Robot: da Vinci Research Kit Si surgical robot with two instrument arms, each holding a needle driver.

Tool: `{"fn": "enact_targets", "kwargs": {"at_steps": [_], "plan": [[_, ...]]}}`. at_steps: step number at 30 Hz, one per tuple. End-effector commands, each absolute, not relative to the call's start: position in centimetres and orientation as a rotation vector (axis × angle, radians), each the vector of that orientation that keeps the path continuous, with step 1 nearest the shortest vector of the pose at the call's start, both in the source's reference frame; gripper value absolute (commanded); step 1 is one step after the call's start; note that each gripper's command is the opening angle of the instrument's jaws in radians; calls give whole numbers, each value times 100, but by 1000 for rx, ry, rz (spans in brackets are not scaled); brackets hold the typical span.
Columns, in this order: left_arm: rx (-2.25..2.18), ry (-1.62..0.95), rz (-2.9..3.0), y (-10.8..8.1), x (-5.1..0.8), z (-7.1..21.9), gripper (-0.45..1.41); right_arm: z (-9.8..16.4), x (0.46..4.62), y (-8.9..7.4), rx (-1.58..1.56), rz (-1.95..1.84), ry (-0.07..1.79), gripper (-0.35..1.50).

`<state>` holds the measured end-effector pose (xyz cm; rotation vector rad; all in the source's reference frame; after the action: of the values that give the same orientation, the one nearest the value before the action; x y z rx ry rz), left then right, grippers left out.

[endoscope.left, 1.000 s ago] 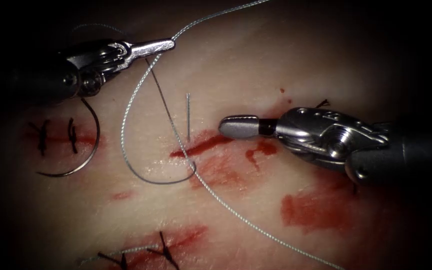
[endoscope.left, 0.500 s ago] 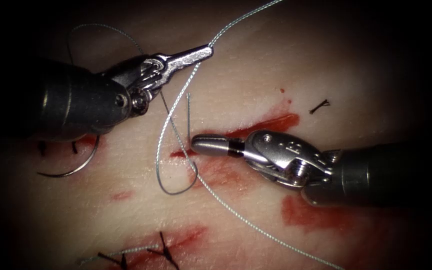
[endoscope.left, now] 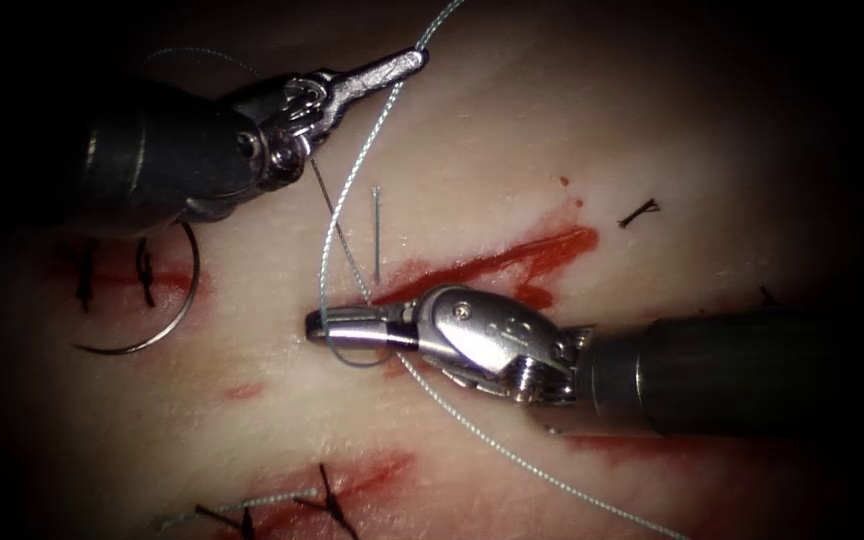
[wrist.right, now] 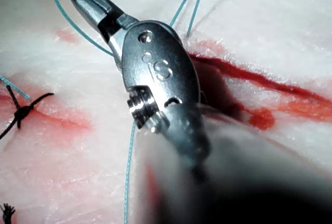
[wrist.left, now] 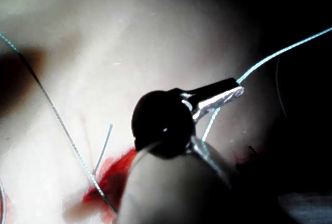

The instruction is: Wound Closure

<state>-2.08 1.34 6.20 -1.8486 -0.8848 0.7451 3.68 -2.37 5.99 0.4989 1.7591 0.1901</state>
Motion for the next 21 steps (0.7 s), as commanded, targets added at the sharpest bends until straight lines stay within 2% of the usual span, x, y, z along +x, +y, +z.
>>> {"fn": "enact_targets", "kwargs": {"at_steps": [1, 6, 12, 21], "plan": [[-1848, -888, 747, 133, -214, 625, -45, 600, 379, -241, 508, 182, 1761, -35], [-1852, -898, 756, 136, -220, 627, -45, 595, 386, -246, 553, 141, 1793, -35], [-1908, -815, 805, 138, -227, 650, -45, 585, 398, -244, 643, 108, 1978, -35], [-1858, -748, 901, 134, -219, 700, -45, 576, 396, -229, 634, 330, 2059, -35]]}}
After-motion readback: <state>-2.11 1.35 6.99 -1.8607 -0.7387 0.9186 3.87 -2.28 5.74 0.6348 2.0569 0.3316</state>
